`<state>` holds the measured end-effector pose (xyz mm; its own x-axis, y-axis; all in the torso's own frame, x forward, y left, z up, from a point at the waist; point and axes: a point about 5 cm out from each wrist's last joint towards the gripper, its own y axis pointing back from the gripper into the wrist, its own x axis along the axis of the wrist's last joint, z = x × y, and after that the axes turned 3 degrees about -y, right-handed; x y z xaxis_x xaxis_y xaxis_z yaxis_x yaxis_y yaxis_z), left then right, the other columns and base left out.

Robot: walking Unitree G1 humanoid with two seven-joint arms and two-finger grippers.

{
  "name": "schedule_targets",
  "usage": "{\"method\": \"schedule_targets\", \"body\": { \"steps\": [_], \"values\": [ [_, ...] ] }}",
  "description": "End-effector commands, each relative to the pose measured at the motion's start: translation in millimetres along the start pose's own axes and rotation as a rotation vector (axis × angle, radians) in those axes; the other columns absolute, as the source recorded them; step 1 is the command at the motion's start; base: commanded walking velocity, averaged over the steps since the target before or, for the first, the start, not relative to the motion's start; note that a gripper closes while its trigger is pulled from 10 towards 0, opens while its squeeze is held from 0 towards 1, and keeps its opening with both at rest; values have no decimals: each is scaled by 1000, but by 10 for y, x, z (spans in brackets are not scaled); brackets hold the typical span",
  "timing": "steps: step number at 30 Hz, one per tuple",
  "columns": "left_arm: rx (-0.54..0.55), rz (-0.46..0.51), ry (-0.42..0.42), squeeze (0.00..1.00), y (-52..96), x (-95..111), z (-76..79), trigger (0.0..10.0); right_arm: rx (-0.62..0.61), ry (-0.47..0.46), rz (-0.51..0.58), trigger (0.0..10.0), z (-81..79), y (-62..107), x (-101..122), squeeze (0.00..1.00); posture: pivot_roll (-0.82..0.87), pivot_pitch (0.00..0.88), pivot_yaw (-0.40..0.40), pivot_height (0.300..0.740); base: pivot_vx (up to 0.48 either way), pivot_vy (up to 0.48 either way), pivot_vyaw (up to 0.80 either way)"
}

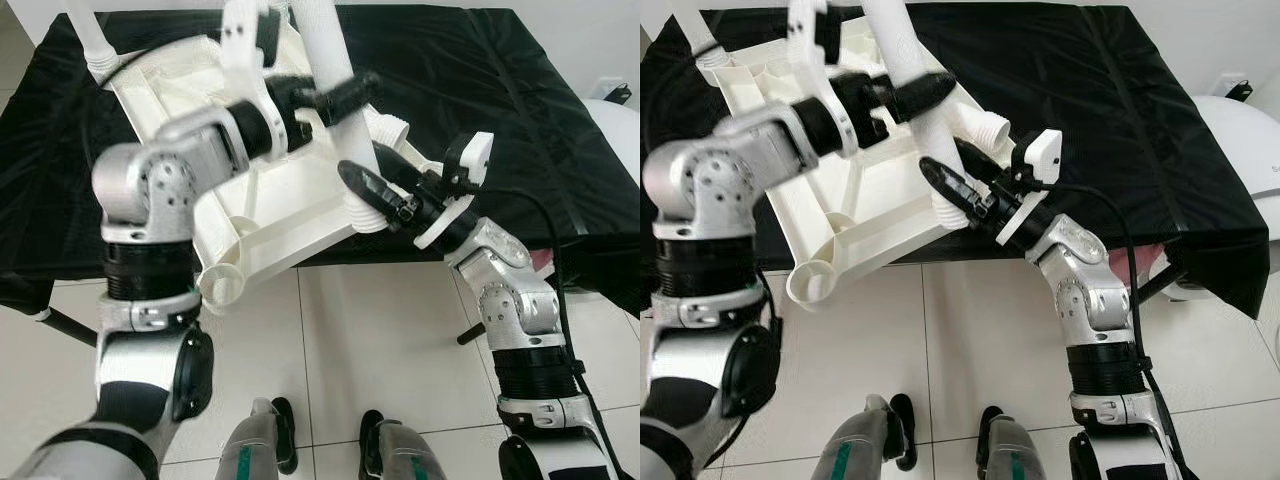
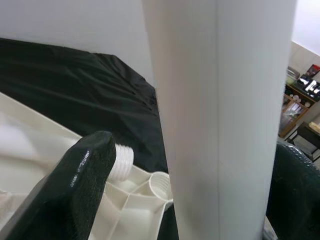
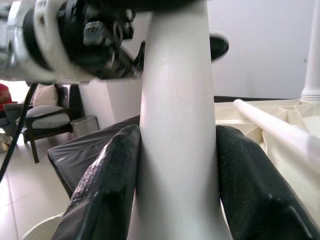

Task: Building children table

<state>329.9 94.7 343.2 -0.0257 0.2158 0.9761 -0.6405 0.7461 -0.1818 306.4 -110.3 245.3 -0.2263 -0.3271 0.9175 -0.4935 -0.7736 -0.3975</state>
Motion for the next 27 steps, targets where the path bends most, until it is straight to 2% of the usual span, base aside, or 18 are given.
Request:
{"method": "schedule_targets", "body": {
  "steps": [1,7,10,19,27],
  "values": [
    [-90,-13,8,0,-8,31,27,10000,27,16,10,10000,-44,2,25,0,-67,150,18,740,0,0,0],
    [-94,-20,7,0,-7,121,-4,10000,29,22,2,10000,-56,15,3,0,-67,148,21,740,0,0,0],
    [-101,-22,19,0,-11,102,10,10000,26,28,4,10000,-54,15,4,0,-71,146,23,740,0,0,0],
    [-100,-65,108,0,-20,-182,99,10000,0,51,7,10000,-24,48,10,0,-78,140,24,740,0,0,0],
    [-83,-84,124,0,7,-246,84,10000,-28,58,5,10000,17,75,6,0,-80,145,26,740,0,0,0]
  ]
}}
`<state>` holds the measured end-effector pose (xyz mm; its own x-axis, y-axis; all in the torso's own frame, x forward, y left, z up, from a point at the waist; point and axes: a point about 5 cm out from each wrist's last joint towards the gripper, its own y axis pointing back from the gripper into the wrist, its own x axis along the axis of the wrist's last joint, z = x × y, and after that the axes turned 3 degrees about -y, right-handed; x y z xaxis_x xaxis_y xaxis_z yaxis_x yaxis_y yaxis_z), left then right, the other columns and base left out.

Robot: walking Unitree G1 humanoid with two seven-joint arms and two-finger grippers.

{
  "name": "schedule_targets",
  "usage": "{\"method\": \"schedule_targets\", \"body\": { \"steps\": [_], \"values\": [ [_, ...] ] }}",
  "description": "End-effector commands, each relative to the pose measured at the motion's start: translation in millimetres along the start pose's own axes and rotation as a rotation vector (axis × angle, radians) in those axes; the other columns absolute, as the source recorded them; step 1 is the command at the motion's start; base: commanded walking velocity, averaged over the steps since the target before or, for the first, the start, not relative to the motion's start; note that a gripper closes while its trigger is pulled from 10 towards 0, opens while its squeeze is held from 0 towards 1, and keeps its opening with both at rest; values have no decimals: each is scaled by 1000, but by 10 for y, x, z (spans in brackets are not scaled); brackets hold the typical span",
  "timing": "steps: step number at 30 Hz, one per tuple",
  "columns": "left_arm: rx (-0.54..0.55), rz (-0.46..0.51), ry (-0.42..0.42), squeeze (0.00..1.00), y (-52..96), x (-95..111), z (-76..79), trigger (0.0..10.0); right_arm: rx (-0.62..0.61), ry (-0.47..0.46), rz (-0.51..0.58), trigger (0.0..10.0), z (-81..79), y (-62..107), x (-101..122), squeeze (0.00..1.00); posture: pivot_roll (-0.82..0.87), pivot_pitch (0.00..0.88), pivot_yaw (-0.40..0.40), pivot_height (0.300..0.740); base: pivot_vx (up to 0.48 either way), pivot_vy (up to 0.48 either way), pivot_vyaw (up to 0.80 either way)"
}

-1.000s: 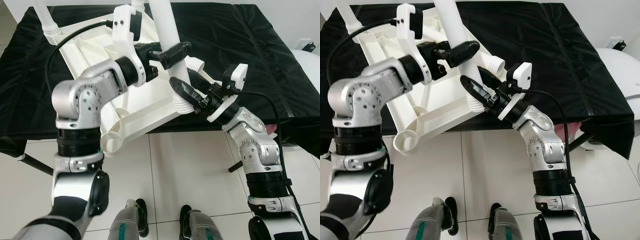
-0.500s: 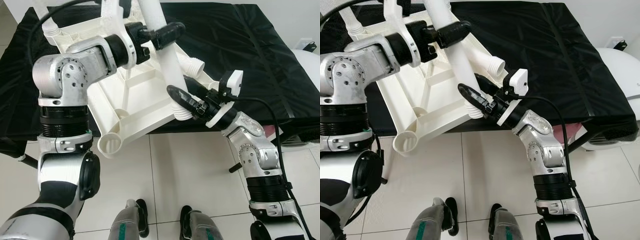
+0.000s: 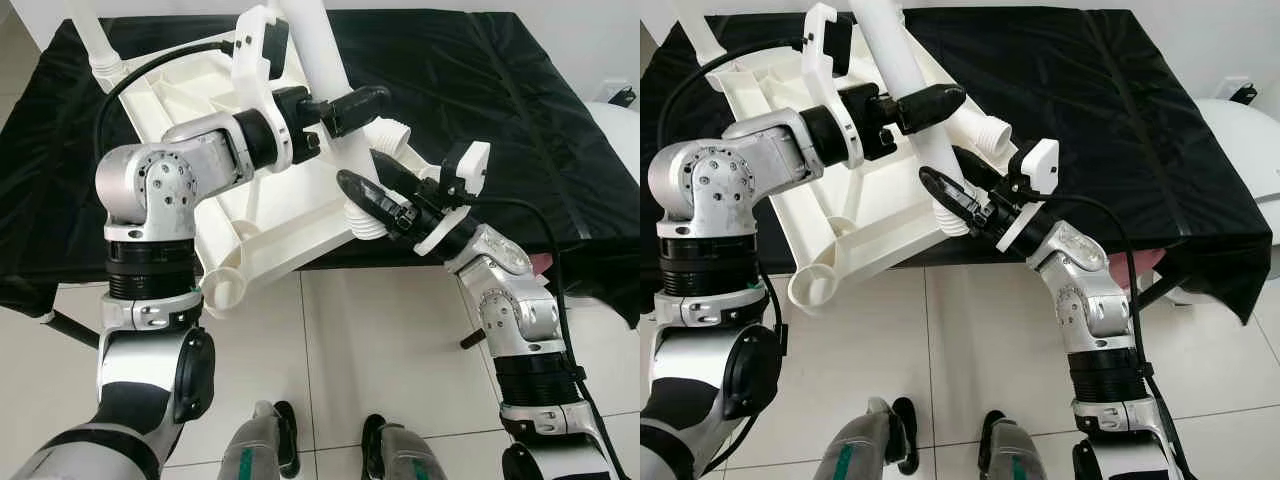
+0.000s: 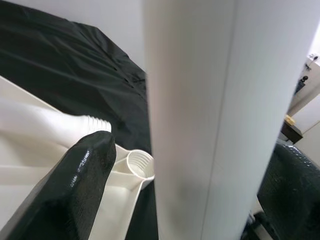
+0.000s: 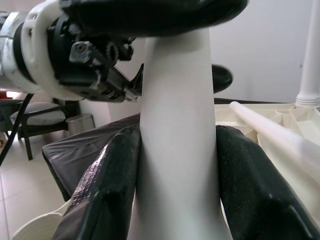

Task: Building children table

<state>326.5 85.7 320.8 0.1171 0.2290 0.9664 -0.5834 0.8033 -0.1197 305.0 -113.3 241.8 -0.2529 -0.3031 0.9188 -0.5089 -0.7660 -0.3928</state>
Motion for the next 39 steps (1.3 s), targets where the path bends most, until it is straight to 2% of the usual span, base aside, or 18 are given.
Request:
{"method": "schedule_targets", "body": {
  "steps": [1,3,4,5,6,30,31,39],
  "values": [
    [-12,-8,1,0,19,-8,24,10000,-17,23,9,10000,24,39,18,0,-80,145,26,740,0,0,0],
    [-12,-8,1,0,19,-8,24,10000,-17,23,9,10000,24,39,18,0,-80,145,26,740,0,0,0],
    [-11,0,3,0,30,9,22,8667,-20,26,7,10000,26,45,14,0,-78,146,27,740,0,0,0],
    [-11,0,3,0,30,9,22,8667,-20,26,7,10000,26,45,14,0,-78,146,27,740,0,0,0],
    [-5,20,2,0,40,56,15,0,-25,28,2,10000,28,63,3,0,-78,147,28,740,0,0,0],
    [-43,57,-24,0,-11,133,125,0,-18,25,-21,10000,43,71,11,0,-83,161,12,740,0,0,0],
    [-46,51,-39,0,-18,134,138,10000,-17,18,-23,10000,49,71,13,1000,-84,161,10,740,0,0,0],
    [-57,35,-118,0,-45,133,198,10000,-8,17,-50,10000,80,70,31,1000,-84,161,-2,740,0,0,0]
  ]
}}
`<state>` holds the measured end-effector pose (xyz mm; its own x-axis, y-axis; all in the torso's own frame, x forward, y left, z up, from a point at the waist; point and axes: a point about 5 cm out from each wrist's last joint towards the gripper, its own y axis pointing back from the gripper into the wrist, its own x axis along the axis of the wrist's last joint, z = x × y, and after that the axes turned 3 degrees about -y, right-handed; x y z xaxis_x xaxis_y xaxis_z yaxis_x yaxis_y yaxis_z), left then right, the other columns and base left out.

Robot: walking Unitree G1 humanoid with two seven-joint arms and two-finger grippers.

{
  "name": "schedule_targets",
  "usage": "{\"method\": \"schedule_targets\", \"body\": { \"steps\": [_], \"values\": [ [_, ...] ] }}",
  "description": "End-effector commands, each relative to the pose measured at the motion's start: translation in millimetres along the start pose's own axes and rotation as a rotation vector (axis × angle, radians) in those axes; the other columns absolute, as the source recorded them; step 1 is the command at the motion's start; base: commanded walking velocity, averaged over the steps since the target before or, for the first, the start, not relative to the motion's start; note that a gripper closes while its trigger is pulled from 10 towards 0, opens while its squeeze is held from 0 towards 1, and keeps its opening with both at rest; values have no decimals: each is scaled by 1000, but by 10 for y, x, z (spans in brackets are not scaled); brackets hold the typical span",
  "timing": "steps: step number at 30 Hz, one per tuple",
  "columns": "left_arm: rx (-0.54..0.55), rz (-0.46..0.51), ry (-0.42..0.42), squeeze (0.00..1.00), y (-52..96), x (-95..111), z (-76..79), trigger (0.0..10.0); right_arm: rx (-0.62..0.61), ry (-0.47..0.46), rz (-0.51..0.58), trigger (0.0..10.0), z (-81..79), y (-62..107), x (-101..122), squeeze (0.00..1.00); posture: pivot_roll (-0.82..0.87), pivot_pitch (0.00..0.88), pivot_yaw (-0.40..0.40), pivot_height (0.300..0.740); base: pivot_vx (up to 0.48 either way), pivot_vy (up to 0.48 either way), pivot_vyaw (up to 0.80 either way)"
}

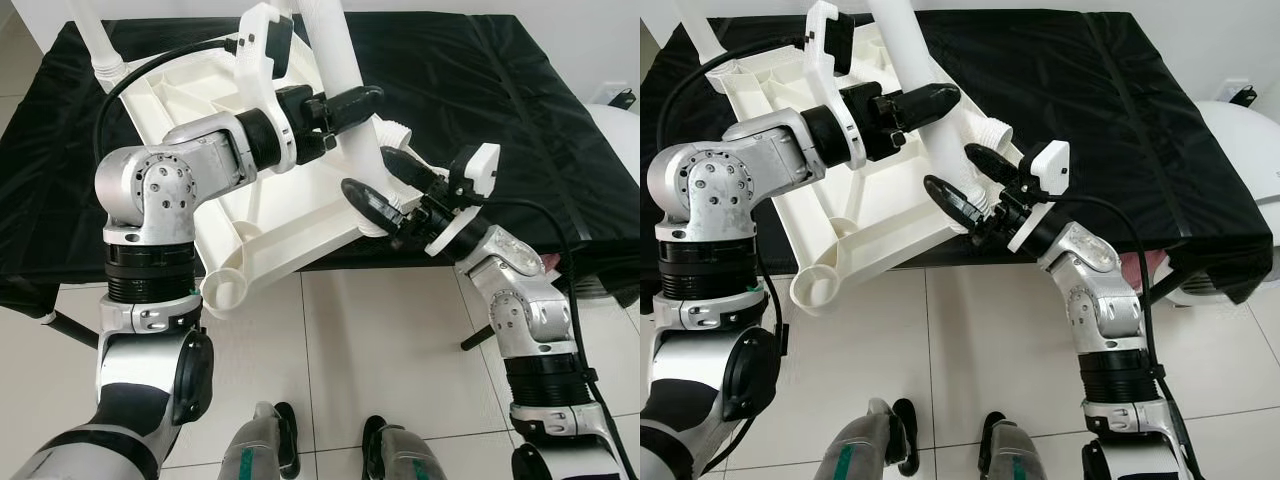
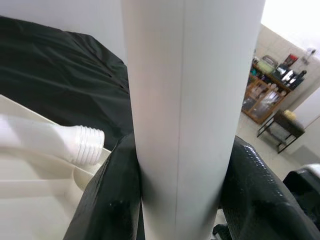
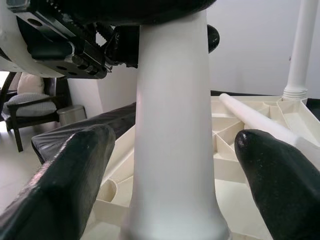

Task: Building children table

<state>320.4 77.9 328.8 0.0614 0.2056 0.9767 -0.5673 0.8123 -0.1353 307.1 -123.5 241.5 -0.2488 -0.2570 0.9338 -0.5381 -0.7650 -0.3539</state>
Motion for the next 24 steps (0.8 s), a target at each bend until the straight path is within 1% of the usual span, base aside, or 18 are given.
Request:
{"method": "schedule_targets", "body": {
  "steps": [1,2,3,5,6,8,9,10,11,13,14,16,17,19,20,21,23,24],
  "values": [
    [-36,24,-57,0,-11,86,83,10000,15,-5,-7,10000,5,1,8,1000,-84,161,-2,740,0,0,0],
    [-43,20,-80,0,-26,84,112,10000,28,-5,-21,10000,17,-16,26,137,-82,161,-9,740,0,0,0],
    [-53,15,-100,0,-38,80,139,10000,37,-2,-40,10000,29,-32,37,0,-82,162,-11,740,0,0,0],
    [-53,15,-100,0,-38,80,139,10000,37,-2,-40,10000,29,-32,37,0,-82,162,-11,740,0,0,0],
    [-65,8,-122,0,-50,65,175,10000,56,-5,-58,10000,40,-55,61,0,-83,163,-16,740,0,0,0],
    [-65,8,-122,0,-50,65,175,10000,56,-5,-58,10000,40,-55,61,0,-83,163,-16,740,0,0,0],
    [-84,-33,-210,0,-77,-40,251,10000,64,2,-127,10000,130,-117,127,0,-89,161,-27,740,0,0,0],
    [-84,-33,-210,0,-77,-40,251,10000,64,2,-127,10000,130,-117,127,0,-89,161,-27,740,0,0,0],
    [-91,-48,-248,0,-86,-85,274,10000,63,-1,-171,10000,175,-138,148,0,-89,161,-29,740,0,0,0],
    [-91,-48,-248,0,-86,-85,274,10000,63,-1,-171,10000,175,-138,148,0,-89,161,-29,740,0,0,0],
    [-93,-55,-265,0,-91,-112,284,10000,62,13,-201,10000,200,-148,163,0,-89,161,-29,740,0,0,0],
    [-93,-55,-265,0,-91,-112,284,10000,62,13,-201,10000,200,-148,163,0,-89,161,-29,740,0,0,0],
    [-86,-60,-295,0,-98,-127,277,10000,72,30,-269,10000,216,-155,157,0,-89,158,-31,740,0,0,0],
    [-86,-60,-295,0,-98,-127,277,10000,72,30,-269,10000,216,-155,157,0,-89,158,-31,740,0,0,0],
    [-86,-63,-305,0,-101,-128,276,10000,81,36,-297,10000,216,-157,151,0,-89,158,-31,740,0,0,0],
    [-86,-63,-305,0,-101,-128,276,10000,81,36,-297,10000,216,-157,151,0,-89,158,-31,740,0,0,0],
    [-89,-62,-318,0,-107,-115,283,10000,103,20,-356,10000,203,-152,112,0,-85,153,-28,740,0,0,0],
    [-89,-62,-318,0,-107,-115,283,10000,103,20,-356,10000,203,-152,112,0,-85,153,-28,740,0,0,0]
  ]
}}
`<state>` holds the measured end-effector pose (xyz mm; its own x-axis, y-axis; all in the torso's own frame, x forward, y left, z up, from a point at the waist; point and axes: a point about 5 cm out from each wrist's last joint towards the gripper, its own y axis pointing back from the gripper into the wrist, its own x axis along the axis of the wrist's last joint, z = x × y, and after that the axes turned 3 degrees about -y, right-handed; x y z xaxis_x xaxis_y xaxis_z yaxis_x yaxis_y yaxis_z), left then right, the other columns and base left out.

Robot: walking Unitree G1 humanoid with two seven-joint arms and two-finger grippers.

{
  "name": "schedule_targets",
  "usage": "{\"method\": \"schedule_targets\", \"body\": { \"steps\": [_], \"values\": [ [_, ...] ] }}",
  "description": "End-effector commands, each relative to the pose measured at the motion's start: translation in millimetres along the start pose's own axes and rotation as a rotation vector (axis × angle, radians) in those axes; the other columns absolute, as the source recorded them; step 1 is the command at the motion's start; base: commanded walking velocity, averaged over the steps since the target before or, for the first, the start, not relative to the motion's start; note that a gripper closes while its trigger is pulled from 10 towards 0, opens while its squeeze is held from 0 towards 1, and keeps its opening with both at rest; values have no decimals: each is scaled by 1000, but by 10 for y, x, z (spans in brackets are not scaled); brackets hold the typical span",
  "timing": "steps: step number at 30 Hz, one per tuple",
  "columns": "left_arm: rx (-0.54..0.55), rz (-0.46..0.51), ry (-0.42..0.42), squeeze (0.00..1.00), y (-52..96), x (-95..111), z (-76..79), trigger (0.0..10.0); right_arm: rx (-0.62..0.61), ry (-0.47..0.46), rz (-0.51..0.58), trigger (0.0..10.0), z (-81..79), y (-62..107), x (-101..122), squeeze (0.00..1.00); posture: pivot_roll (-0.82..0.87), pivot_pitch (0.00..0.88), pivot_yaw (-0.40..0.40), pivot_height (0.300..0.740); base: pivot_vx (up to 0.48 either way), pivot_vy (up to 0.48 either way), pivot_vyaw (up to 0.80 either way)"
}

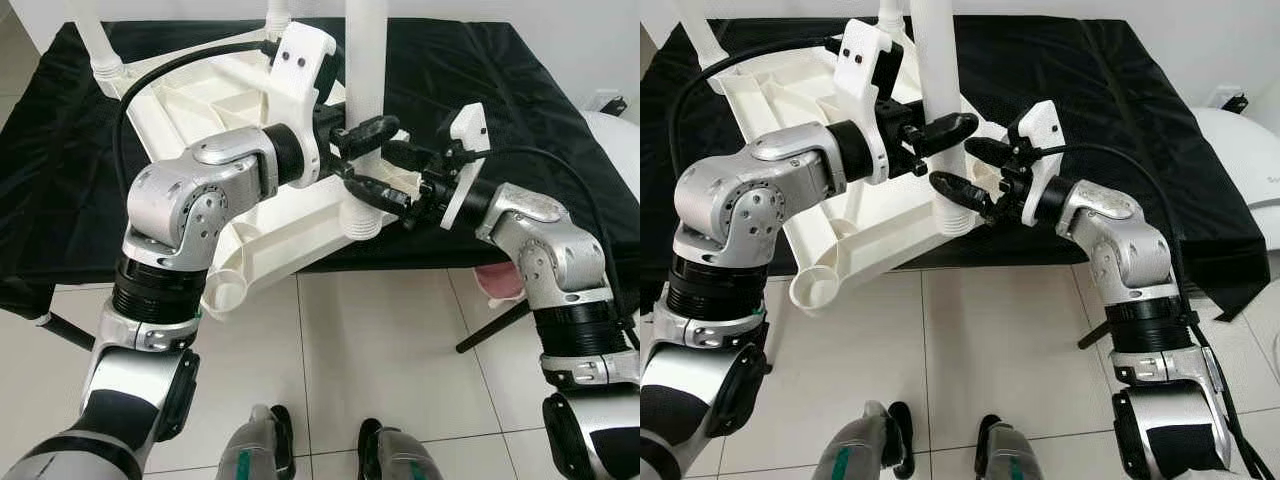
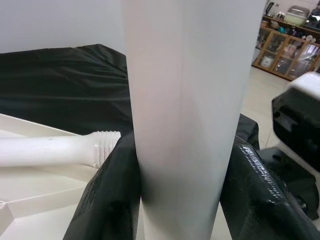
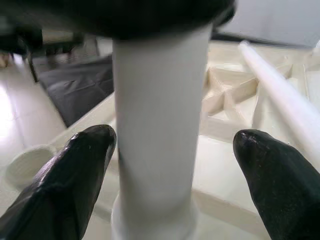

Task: Building children table

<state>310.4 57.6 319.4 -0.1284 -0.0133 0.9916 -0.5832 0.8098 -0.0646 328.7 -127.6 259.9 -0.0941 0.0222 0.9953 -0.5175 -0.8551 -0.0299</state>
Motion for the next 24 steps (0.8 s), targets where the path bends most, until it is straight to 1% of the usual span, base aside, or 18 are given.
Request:
{"method": "schedule_targets", "body": {
  "steps": [1,6,10,12,18,24],
  "values": [
    [-105,26,-46,0,-9,65,98,10000,24,-2,-55,10000,-19,-15,-42,0,-85,153,-28,740,0,0,0],
    [-114,37,-57,0,-24,103,125,10000,42,-3,-82,10000,-39,-43,-75,0,-86,156,-25,740,0,0,0],
    [-142,61,-55,0,-45,144,197,10000,51,20,-76,10000,-40,-91,-63,0,-86,160,-25,740,0,0,0],
    [-142,61,-55,0,-45,144,197,10000,51,20,-76,10000,-40,-91,-63,0,-86,160,-25,740,0,0,0],
    [-163,62,-58,0,-57,146,241,10000,41,63,-52,10000,-2,-176,-7,0,-85,161,-20,740,0,0,0],
    [-176,57,-62,0,-60,136,263,10000,34,68,-52,10000,34,-206,45,0,-83,160,-21,740,0,0,0]
  ]
}}
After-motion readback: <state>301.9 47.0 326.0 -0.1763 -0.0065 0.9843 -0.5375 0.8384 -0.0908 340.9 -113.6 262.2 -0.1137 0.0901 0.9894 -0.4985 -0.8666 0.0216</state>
